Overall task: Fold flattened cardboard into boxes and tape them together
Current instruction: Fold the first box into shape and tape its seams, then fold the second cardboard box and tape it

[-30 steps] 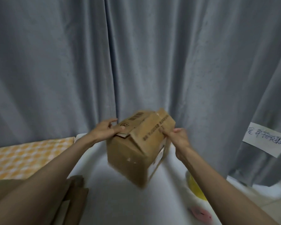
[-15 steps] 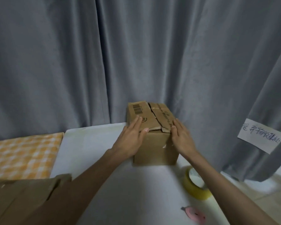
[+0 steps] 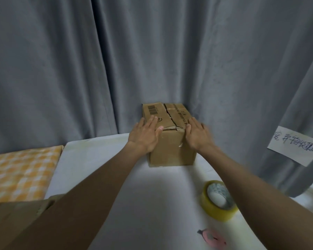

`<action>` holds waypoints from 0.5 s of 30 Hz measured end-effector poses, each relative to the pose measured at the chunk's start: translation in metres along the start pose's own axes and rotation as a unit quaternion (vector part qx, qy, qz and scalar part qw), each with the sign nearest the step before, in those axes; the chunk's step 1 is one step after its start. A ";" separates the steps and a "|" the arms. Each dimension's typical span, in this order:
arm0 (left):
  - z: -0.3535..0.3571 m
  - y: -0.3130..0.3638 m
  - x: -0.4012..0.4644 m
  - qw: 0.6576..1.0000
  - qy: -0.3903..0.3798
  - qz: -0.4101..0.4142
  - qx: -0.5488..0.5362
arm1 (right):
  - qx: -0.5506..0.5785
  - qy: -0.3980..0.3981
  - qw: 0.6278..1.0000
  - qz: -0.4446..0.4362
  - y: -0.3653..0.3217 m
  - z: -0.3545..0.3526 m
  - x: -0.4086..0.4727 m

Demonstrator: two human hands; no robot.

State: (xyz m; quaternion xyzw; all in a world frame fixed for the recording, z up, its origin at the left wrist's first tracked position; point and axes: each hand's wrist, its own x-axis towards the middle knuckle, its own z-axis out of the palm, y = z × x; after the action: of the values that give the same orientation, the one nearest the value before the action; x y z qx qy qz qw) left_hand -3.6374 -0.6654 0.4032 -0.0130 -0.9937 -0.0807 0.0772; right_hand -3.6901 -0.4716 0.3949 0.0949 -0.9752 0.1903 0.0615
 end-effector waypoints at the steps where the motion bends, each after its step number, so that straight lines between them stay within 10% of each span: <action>1: -0.005 0.002 -0.002 1.000 -0.017 -0.010 -0.003 | -0.007 -0.025 1.000 0.015 -0.003 -0.007 -0.002; 11: -0.092 -0.110 -0.143 0.997 0.000 -0.067 -0.023 | 0.094 0.247 0.959 -0.103 -0.108 -0.045 -0.109; 15: -0.109 -0.179 -0.240 0.990 -0.012 -0.141 -0.014 | 0.111 0.097 0.973 -0.179 -0.178 -0.009 -0.161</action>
State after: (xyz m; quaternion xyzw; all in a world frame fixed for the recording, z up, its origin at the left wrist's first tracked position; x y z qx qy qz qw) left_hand -3.3907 -0.8626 0.4434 0.1249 -0.9852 -0.1044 0.0529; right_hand -3.4958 -0.6038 0.4415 0.2554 -0.9044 0.2917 0.1784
